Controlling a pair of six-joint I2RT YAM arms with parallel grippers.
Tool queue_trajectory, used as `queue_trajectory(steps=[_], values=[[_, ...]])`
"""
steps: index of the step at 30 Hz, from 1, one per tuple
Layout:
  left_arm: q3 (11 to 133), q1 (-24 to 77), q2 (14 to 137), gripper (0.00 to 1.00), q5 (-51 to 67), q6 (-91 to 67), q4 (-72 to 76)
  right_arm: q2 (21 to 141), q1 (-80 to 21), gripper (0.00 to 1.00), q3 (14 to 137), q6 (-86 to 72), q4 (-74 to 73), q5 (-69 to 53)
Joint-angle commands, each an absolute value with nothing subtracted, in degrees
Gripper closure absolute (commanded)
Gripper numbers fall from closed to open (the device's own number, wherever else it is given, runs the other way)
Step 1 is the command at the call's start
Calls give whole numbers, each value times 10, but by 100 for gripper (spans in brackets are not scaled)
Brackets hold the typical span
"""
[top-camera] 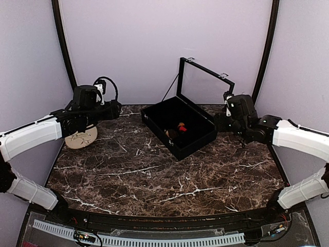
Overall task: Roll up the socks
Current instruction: Reset both arms
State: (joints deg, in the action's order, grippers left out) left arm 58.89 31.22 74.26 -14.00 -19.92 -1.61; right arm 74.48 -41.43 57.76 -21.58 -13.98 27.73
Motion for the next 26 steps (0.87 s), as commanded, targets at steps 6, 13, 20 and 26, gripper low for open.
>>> queue_trajectory(steps=[6,13,20,26], values=[[561,306,750,27,-292,-136,-30,611,-396,8,436,-279,-137,502],[512,294,752,24,-293,-79,57,587,-389,1,397,-314,-145,550],[471,256,759,23,-231,-70,135,644,-388,1,439,-365,-218,605],[460,237,772,23,-191,-73,170,635,-388,1,428,-321,-162,582]])
